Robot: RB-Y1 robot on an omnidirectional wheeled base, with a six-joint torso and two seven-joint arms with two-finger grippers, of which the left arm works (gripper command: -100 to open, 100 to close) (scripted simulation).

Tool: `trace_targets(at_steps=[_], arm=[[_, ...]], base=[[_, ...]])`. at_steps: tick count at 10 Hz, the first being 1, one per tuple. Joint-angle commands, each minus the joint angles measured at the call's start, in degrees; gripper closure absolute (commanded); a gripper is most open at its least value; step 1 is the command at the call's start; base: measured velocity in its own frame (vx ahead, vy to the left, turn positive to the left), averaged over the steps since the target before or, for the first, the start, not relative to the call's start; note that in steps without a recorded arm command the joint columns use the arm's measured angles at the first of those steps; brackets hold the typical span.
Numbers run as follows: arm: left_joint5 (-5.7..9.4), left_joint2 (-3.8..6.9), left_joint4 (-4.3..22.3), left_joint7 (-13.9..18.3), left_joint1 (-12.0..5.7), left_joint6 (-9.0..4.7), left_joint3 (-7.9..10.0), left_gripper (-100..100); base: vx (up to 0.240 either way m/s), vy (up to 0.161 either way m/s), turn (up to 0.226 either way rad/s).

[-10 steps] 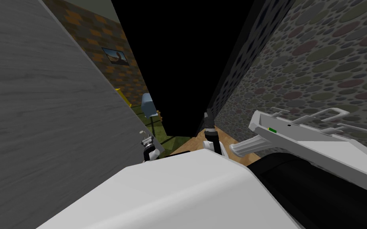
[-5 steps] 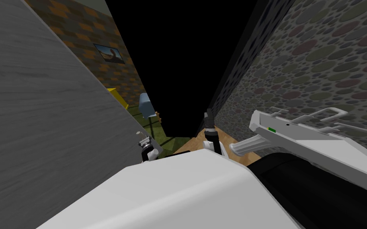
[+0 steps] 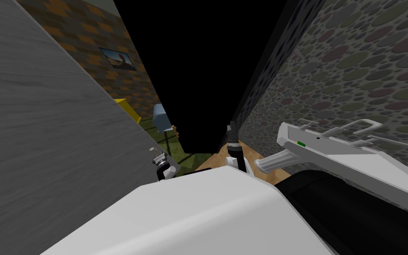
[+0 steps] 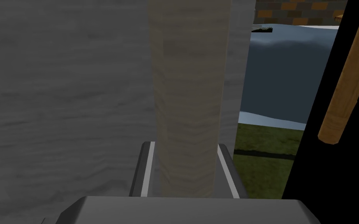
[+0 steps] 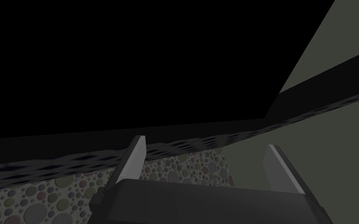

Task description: Push the door open

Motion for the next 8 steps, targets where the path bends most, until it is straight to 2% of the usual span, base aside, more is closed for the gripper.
trace_targets(at_steps=[1,4,5,6,8], arm=[[0.7,1.06,-0.71,-0.46,0.3,-0.85,1.68,100],[2.02,0.7,-0.99,-1.51,0.37,-1.51,4.26,100],[2.02,0.7,-0.99,-1.51,0.37,-1.51,4.26,100],[2.45,0.53,-1.07,-1.85,0.39,-1.72,5.1,100],[2.45,0.53,-1.07,-1.85,0.39,-1.72,5.1,100]], base=[[0.029,0.025,-0.033],[0.075,0.033,-0.08],[0.075,0.034,-0.011],[0.065,0.027,-0.053],[0.035,0.024,-0.003]])
